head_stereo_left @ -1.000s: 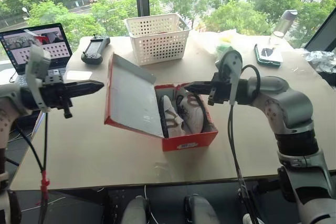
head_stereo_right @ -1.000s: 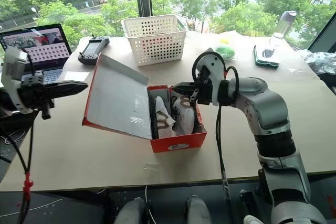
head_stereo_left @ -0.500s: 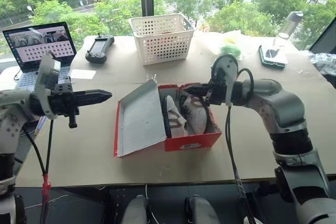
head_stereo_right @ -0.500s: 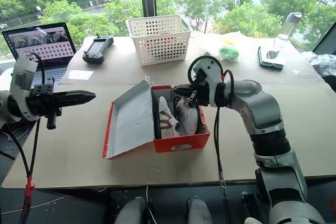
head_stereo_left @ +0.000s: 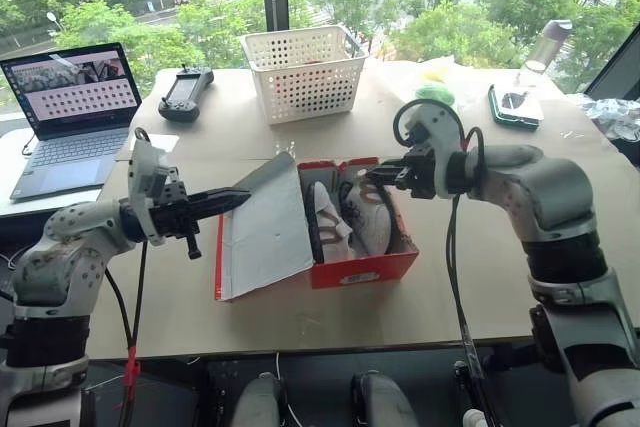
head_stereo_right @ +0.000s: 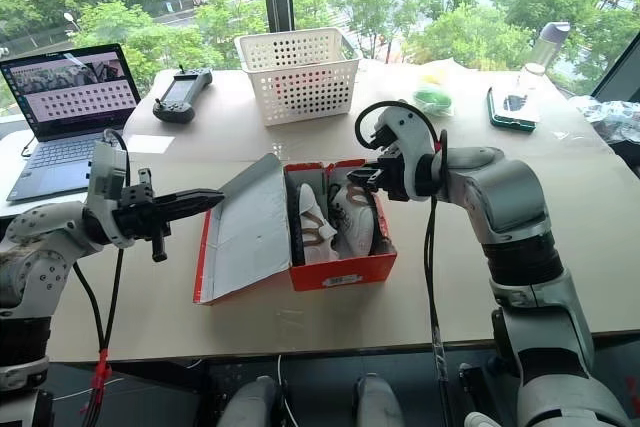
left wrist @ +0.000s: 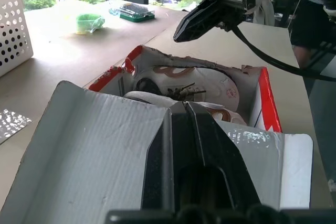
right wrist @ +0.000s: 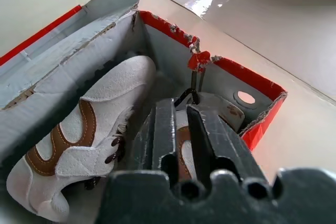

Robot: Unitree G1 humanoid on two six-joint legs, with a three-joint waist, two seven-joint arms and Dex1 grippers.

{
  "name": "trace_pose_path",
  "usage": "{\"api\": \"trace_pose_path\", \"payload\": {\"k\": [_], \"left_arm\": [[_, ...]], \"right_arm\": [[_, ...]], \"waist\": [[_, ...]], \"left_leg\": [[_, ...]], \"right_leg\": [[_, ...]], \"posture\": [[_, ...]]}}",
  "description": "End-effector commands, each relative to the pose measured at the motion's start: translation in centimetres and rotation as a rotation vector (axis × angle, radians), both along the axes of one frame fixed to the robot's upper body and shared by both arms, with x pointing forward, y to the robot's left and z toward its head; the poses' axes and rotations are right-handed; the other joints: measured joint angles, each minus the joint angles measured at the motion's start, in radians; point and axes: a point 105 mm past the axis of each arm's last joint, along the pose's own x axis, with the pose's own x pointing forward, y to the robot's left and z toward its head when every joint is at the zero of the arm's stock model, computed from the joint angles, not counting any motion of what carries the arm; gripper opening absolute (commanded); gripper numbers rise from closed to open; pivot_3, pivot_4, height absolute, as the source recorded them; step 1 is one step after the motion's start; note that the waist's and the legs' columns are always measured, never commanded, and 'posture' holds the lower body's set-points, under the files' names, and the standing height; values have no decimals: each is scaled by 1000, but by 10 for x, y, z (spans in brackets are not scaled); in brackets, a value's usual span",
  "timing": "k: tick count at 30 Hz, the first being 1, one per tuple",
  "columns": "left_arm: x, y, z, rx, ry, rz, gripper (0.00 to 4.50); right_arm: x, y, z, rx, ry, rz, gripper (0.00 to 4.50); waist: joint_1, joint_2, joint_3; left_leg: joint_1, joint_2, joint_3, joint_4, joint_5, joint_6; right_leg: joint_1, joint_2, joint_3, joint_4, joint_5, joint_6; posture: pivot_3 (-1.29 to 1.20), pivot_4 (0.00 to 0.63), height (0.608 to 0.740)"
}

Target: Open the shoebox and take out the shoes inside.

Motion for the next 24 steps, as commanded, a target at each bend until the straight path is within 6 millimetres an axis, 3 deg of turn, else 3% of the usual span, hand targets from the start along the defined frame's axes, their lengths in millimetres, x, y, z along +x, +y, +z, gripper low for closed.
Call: {"api": "trace_pose_path", "payload": {"k": [1,7,14,24], "left_arm": [[-8,-11,8,-1,-51,-48,0],[-7,-18,-9,-1,-95,-23,0],[-5,-20,-27,3,-99,-2,0],[-3,-25,-27,-2,-101,-9,0]], "right_arm": [[-7,8,18,-6,-34,35,2425],[5,7,7,-75,-13,-5,4486],[13,5,-9,-122,20,-14,4486],[28,-3,-40,-239,74,-66,4486]], "waist": [[0,0,0],[1,0,0],[2,0,0],[0,0,0]], "left_leg": [[0,0,0,0,0,0],[0,0,0,0,0,0],[0,0,0,0,0,0],[0,0,0,0,0,0]], "right_leg": [[0,0,0,0,0,0],[0,0,0,0,0,0],[0,0,0,0,2,-3],[0,0,0,0,1,0]], "posture": [[0,150,733],[0,150,733],[0,150,733],[0,150,733]]}}
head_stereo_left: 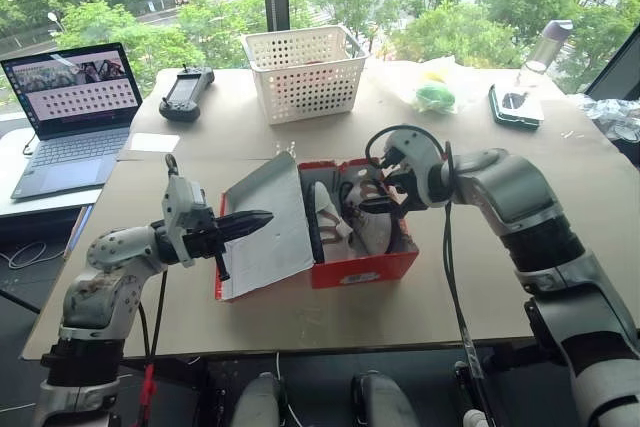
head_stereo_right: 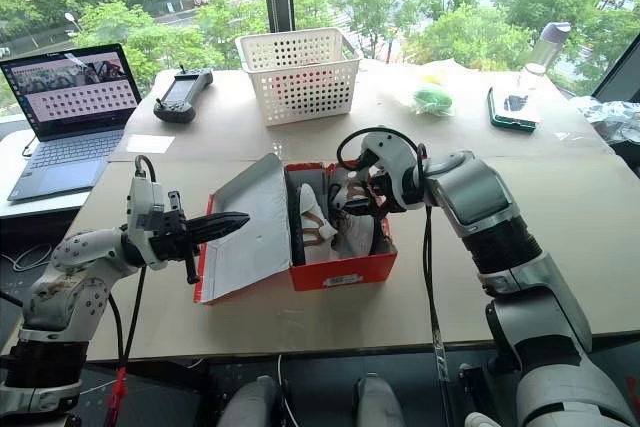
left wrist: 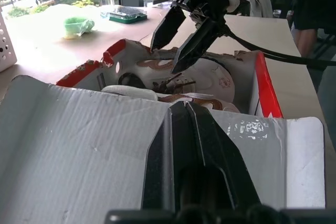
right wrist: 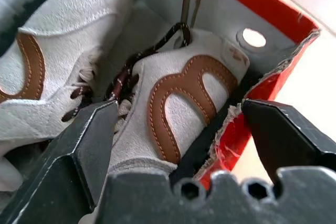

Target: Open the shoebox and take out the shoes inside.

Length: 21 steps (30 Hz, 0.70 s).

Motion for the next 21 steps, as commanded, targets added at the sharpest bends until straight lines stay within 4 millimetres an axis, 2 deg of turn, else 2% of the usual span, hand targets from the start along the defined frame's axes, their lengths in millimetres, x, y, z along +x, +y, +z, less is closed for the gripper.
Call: {"api": "trace_pose_path", "payload": {"k": [1,5,8,15,21], "left_arm": [[1,-3,10,-5,-45,-9,0],[2,-3,10,-1,-47,-2,0],[4,-3,12,-4,-51,2,0],[7,-6,14,-8,-54,2,0],[8,-8,16,-12,-57,2,0]], "right_arm": [[4,4,5,-24,-35,16,4486],[4,9,3,-63,-58,48,4486],[2,9,-12,-135,-43,57,4486],[3,1,-43,-158,34,27,4486],[6,-6,-60,-175,49,-2,4486]], "waist": [[0,0,0],[1,0,0],[1,0,0],[0,0,0],[0,-2,-2]], "left_leg": [[0,0,0,0,0,0],[0,0,0,0,0,0],[0,0,0,0,0,0],[3,0,0,0,0,0],[7,0,0,0,-1,-2]], "right_leg": [[0,0,0,0,0,0],[0,0,0,0,0,0],[0,0,0,0,0,0],[2,0,0,0,0,1],[6,0,0,0,-5,-3]], "posture": [[0,150,733],[0,150,733],[0,150,733],[0,150,733],[0,150,733]]}}
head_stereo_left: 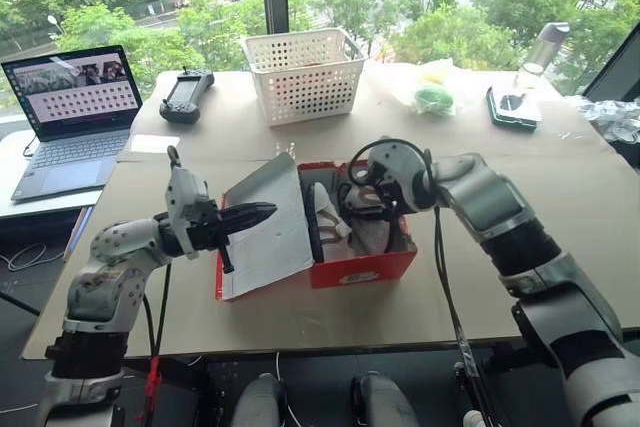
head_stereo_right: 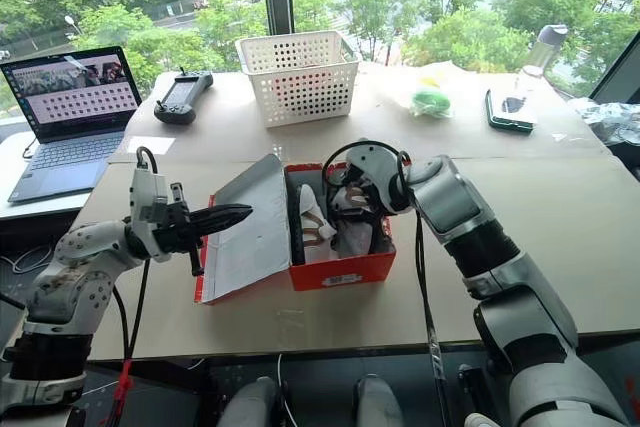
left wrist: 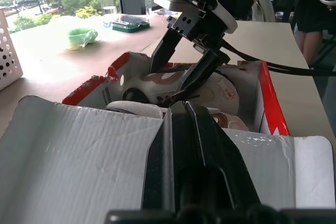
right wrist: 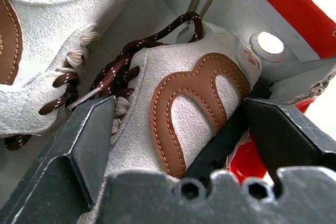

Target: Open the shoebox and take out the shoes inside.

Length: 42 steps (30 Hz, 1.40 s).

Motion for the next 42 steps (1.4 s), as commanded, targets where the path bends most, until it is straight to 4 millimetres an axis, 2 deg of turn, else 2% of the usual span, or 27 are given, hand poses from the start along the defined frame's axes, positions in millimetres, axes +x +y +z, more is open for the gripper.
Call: {"api": "trace_pose_path", "payload": {"k": [1,2,5,12,18,21,25,31,34,36,38,42], "left_arm": [[1,-3,11,-5,-40,-2,0],[2,-3,11,-5,-42,-2,0],[2,-3,12,-5,-42,-1,0],[1,-2,14,-4,-46,5,0],[1,-2,15,-3,-48,9,0],[1,-2,15,-2,-47,9,0],[2,-3,15,0,-45,10,0],[4,-3,16,3,-45,13,0],[4,-3,15,6,-45,12,0],[4,-3,15,8,-45,11,0],[4,-3,15,8,-44,12,0],[5,-3,15,10,-43,12,0]], "right_arm": [[-2,-15,-40,-46,101,-63,4486],[-2,-16,-42,-47,104,-69,4486],[0,-19,-45,-51,99,-86,3797],[0,-20,-51,-60,96,-94,1461],[1,-21,-53,-64,83,-105,75],[3,-21,-48,-55,63,-115,4],[8,-18,-29,-42,-2,-113,4],[9,-9,25,27,-108,-100,4],[1,-7,44,81,-99,-99,4],[-5,-5,52,129,-76,-98,4],[-8,-6,56,157,-65,-104,4],[-9,-12,65,192,-53,-133,4]], "waist": [[0,-1,-1],[0,-1,-1],[1,-1,-1],[-1,-3,-3],[-5,-5,-6],[-4,-5,-6],[-4,-5,-6],[-3,-3,-5],[-1,-2,-3],[0,-2,-2],[1,-1,-2],[2,-1,-1]], "left_leg": [[1,0,0,0,-1,-1],[3,0,0,0,-1,-2],[13,1,-1,0,-4,-6],[14,4,-3,-1,-5,-8],[15,9,-2,-1,-5,-8],[16,10,-1,-1,-5,-8],[15,11,-1,-1,-6,-9],[11,12,0,-2,-6,-10],[-2,11,1,-2,-5,-9],[-4,11,2,-2,-1,-1],[-5,11,2,-2,-2,-3],[-8,12,3,-2,-5,-6]], "right_leg": [[1,0,0,0,0,0],[3,0,0,0,0,0],[12,0,0,-2,0,0],[12,-1,-1,-3,-1,0],[12,1,-1,-3,-1,0],[11,1,-1,-3,-1,0],[10,0,-1,-4,-1,-1],[5,0,-1,-4,-1,-1],[-9,1,-1,-1,1,-4],[-9,3,-1,-2,1,-5],[-10,5,-1,-3,4,-9],[-10,7,-3,-4,3,-6]], "posture": [[0,150,733],[0,150,733],[0,150,733],[0,150,733],[0,150,733],[0,150,733],[0,150,733],[0,150,733],[0,150,733],[0,150,733],[0,150,733],[0,150,733]]}}
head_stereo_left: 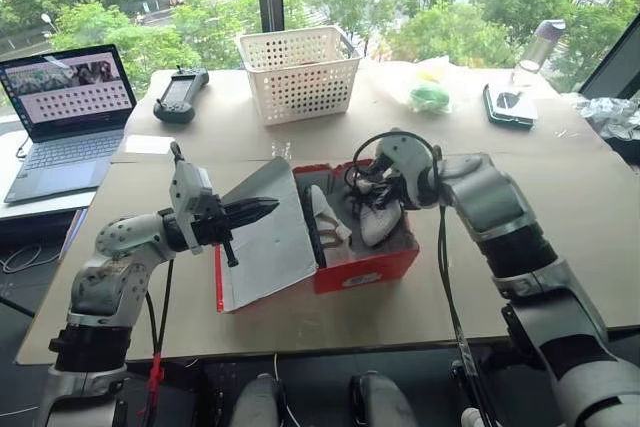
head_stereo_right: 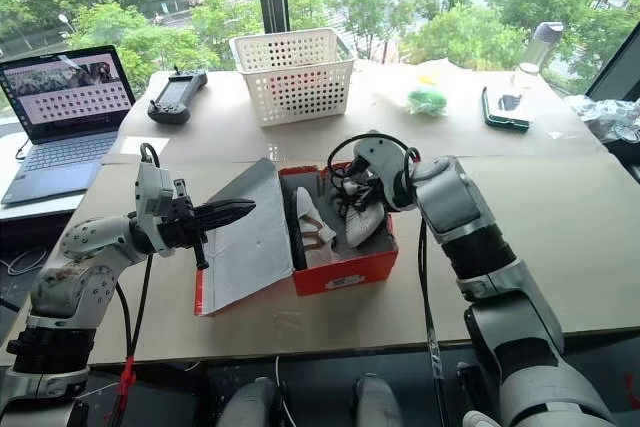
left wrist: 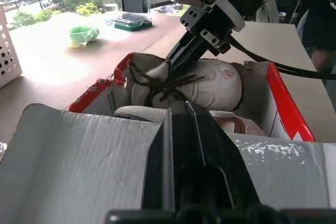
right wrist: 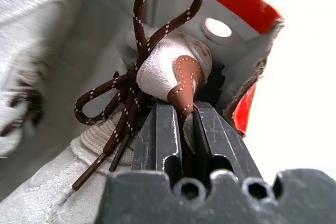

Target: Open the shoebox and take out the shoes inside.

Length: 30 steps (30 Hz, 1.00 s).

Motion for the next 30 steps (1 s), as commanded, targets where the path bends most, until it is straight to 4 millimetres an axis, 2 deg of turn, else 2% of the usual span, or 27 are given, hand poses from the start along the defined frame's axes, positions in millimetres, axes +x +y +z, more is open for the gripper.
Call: {"api": "trace_pose_path", "payload": {"k": [1,7,12,17,19,22,24,25,27,30], "left_arm": [[0,-1,9,12,-42,-7,0],[1,-1,9,17,-42,-9,0],[1,-1,7,20,-32,-10,0],[1,0,5,24,-28,-8,0],[1,0,5,25,-28,-8,0],[2,-1,5,25,-29,-8,0],[1,-1,5,25,-30,-8,0],[1,-2,5,25,-31,-9,0],[1,-2,4,24,-30,-9,0],[0,-2,4,26,-31,-9,0]], "right_arm": [[-1,-6,37,79,-69,-17,4],[-5,-9,58,197,-49,-18,4],[-19,-9,98,483,5,58,4],[-10,-35,118,720,31,-21,4],[3,-55,119,756,-26,-112,4],[25,-94,102,655,-140,-314,4],[45,-143,73,480,-257,-542,4],[50,-163,59,469,-267,-639,4],[54,-178,40,389,-294,-697,4],[58,-185,15,254,-317,-700,4]], "waist": [[0,0,0],[-1,1,2],[-1,3,3],[0,3,3],[1,3,3],[1,3,3],[2,3,3],[4,3,3],[4,2,3],[-9,4,4]], "left_leg": [[0,0,0,0,0,0],[0,2,0,0,-1,-1],[0,2,0,0,0,-1],[0,2,0,0,-1,-1],[0,2,1,0,-1,-1],[0,2,1,0,0,-1],[0,2,1,0,0,-1],[0,1,1,0,0,0],[0,0,1,0,0,0],[0,0,2,0,0,0]], "right_leg": [[0,0,-1,0,0,0],[0,2,-1,0,-1,0],[0,3,-1,0,-1,-1],[1,3,-2,0,-1,-1],[1,3,-2,0,-1,-1],[1,3,-1,0,-1,-1],[1,3,-1,0,-1,-1],[2,3,-2,0,-1,-1],[2,2,-1,-1,-2,2],[2,3,1,-1,-2,2]], "posture": [[0,150,733],[0,150,733],[0,150,733],[0,150,733],[0,150,733],[0,150,733],[0,150,733],[0,150,733],[0,150,733],[0,150,733]]}}
